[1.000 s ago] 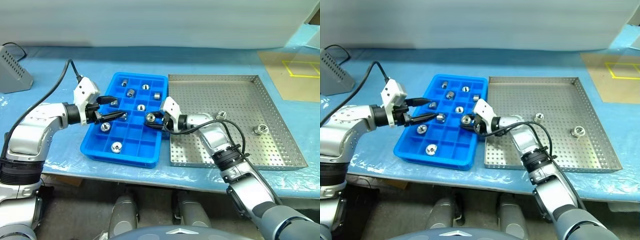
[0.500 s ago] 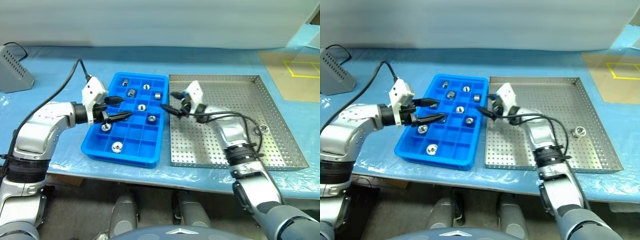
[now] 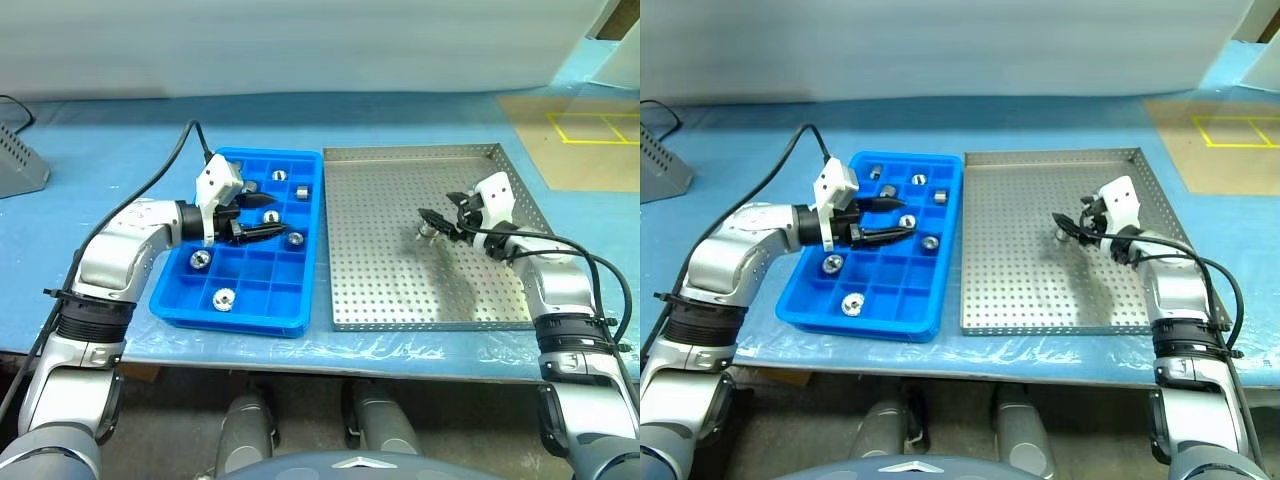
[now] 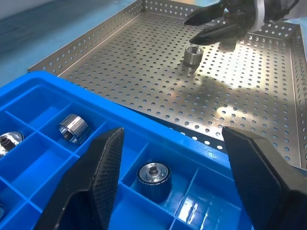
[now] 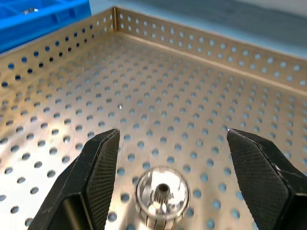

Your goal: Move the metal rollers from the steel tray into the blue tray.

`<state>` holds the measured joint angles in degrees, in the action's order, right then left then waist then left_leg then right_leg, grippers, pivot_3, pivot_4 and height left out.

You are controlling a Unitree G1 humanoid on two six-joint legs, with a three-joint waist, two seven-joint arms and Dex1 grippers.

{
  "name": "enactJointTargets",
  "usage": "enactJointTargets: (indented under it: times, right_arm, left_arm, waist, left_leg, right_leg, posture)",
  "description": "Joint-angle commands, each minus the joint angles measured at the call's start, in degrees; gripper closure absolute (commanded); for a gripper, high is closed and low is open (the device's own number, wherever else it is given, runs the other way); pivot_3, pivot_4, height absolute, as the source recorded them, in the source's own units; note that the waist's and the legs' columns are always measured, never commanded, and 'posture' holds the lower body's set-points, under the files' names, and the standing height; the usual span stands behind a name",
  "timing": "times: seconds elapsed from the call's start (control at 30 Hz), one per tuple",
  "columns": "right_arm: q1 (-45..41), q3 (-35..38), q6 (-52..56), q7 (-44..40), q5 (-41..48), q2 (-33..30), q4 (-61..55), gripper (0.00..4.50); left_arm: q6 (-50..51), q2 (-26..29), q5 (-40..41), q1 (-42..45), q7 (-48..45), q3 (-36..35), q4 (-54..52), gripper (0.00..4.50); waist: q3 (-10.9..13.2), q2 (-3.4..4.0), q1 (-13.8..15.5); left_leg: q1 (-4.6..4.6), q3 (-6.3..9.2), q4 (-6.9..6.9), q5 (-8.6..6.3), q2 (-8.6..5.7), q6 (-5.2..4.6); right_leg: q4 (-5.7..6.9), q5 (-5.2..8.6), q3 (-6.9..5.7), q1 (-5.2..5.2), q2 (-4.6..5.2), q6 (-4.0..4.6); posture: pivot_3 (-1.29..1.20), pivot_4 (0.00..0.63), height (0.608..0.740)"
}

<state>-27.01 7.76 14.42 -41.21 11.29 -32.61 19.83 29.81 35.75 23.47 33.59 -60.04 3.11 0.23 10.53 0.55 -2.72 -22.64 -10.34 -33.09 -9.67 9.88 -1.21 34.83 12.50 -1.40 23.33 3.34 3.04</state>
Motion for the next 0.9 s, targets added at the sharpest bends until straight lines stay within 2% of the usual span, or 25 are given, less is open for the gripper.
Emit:
enactJointTargets:
  times: [0.03,0.37,0.6,0.7,0.77,0.8,0.9]
  right_arm:
    - [-0.72,0.17,-0.59,0.8,0.68,0.87,-2.56,0.86]
    - [-0.75,-0.23,-5.38,3.04,-2.13,2.01,9.19,0.86]
    - [-1.52,-1.26,-7.44,4.01,-2.56,4.49,11.18,0.86]
    - [-1.66,-1.78,-7.95,4.23,-2.68,5.13,11.41,1.45]
    - [-1.67,-2.22,-8.31,5.25,-3.56,5.23,11.6,2.1]
    - [-1.67,-2.25,-8.51,5.34,-3.63,5.28,11.7,2.1]
    - [-1.7,-2.11,-8.76,5.4,-3.56,5.24,11.71,2.8]
  left_arm:
    - [-1.28,0.12,-0.25,1.37,-0.79,-0.17,0.25,1.02]
    - [-1.15,0.84,-0.71,0.31,-1.5,-0.57,0.15,1.02]
    - [-0.55,1.16,-0.94,0.16,-1.39,-0.32,-0.61,1.02]
    - [-0.5,1.15,-1.05,0.25,-1.43,-0.21,-0.62,1.02]
    - [-0.65,1.18,-1.13,0.33,-1.62,-0.19,-0.31,1.02]
    - [-0.73,1.19,-1.17,0.35,-1.69,-0.18,-0.18,1.02]
    - [-0.92,1.16,-1.31,0.44,-1.87,-0.13,0.15,1.02]
  waist:
    - [-0.01,0.01,-0.16]
    - [-0.01,0.01,-0.08]
    - [-0.01,0.01,-0.84]
    - [-0.01,0.01,-1.05]
    - [-0.01,0.01,-1.11]
    - [-0.01,0.01,-1.12]
    - [-0.01,0.01,-1.11]
  left_leg:
    - [0.02,0.0,0.0,0.01,0.0,0.01]
    - [0.01,0.0,-0.03,0.0,-0.02,-0.02]
    - [0.04,0.0,-0.03,0.01,0.0,0.0]
    - [0.03,0.0,-0.04,0.01,-0.01,0.0]
    - [0.03,0.01,-0.04,0.01,0.0,0.0]
    - [0.03,0.01,-0.04,0.01,0.0,0.0]
    - [0.01,0.01,-0.04,0.01,0.0,-0.01]
  right_leg:
    - [0.02,0.0,0.0,0.0,0.0,0.0]
    - [0.0,0.0,0.0,-0.04,0.02,0.0]
    - [0.04,-0.01,-0.01,-0.04,0.01,0.01]
    - [0.04,-0.01,-0.01,-0.05,0.02,0.01]
    - [0.03,-0.01,-0.01,-0.05,0.01,0.01]
    - [0.03,-0.01,-0.01,-0.05,0.01,0.01]
    - [0.0,-0.01,-0.02,-0.05,0.01,0.02]
  posture:
    - [-0.36,0.15,0.74]
    - [-0.35,0.15,0.74]
    - [-0.35,0.15,0.74]
    - [-0.35,0.15,0.74]
    - [-0.35,0.15,0.74]
    - [-0.35,0.15,0.74]
    - [-0.35,0.15,0.74]
